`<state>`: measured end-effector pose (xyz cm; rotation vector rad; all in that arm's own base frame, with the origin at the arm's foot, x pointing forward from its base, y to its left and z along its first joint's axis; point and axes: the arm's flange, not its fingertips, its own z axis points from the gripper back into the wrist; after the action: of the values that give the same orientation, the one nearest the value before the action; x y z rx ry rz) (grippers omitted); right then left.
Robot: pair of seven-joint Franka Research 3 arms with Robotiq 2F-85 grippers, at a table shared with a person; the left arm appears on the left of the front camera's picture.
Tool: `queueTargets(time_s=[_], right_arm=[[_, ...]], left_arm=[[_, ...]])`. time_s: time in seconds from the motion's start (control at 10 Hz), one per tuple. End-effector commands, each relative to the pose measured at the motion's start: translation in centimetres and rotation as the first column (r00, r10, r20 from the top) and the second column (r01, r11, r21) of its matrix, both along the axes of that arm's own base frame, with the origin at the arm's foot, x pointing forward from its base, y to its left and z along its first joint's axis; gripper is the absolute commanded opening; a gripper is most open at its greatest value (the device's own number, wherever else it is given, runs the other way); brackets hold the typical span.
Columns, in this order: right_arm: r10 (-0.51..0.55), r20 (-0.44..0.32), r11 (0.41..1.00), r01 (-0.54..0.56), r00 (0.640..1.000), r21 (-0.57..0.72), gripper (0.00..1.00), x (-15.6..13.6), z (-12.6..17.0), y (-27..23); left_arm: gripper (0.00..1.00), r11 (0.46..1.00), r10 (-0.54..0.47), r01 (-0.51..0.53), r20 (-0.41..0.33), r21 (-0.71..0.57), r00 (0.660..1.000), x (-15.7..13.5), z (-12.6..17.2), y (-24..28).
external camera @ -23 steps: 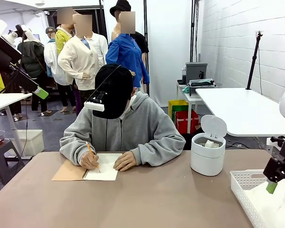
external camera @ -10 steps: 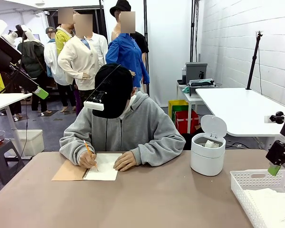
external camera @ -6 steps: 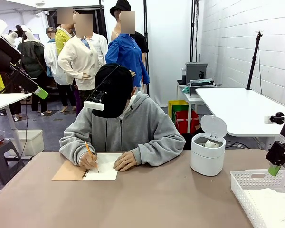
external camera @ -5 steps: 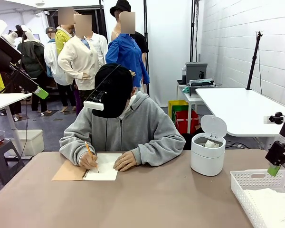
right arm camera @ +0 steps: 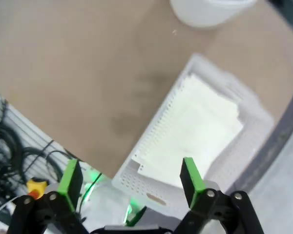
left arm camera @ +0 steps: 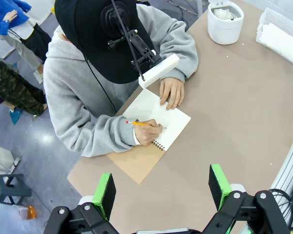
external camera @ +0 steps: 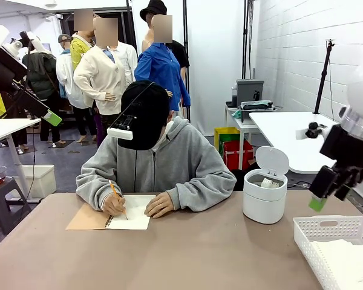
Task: Sort the paper based on its condition.
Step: If a person hands you a paper, place it in the Organizing basket , and if it's crumpled, put it in the Trash can.
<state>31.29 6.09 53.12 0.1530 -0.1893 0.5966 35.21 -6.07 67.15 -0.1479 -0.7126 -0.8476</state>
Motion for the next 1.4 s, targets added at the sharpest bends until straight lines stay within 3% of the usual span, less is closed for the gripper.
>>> queueTargets(time_s=[0.0,0.2,0.4,0.9,1.3], right_arm=[[0.136,0.006,0.989,-0.136,0.991,0.064,1.0,1.7,1.6,1.6],[0.235,0.047,0.967,-0.238,0.971,0.092,1.0,3.0,3.8,4.7],[0.312,0.159,0.938,-0.33,0.937,0.103,1.0,3.9,5.1,8.7],[0.25,0.377,0.921,-0.339,0.892,0.191,1.0,6.7,8.5,14.9],[0.263,0.378,0.914,-0.355,0.888,0.197,1.0,8.5,13.6,16.6]], left_arm=[[1.0,1.0,0.003,-0.003,0.009,-0.004,1.0,0.1,-0.1,0.0],[1.0,1.0,0.003,-0.003,0.009,-0.004,1.0,0.1,-0.1,0.0],[1.0,1.0,0.003,-0.003,0.009,-0.004,1.0,0.1,-0.1,0.0],[1.0,1.0,0.003,-0.003,0.009,-0.004,1.0,0.1,-0.1,0.0],[1.0,1.0,0.003,-0.003,0.009,-0.004,1.0,0.1,-0.1,0.0]])
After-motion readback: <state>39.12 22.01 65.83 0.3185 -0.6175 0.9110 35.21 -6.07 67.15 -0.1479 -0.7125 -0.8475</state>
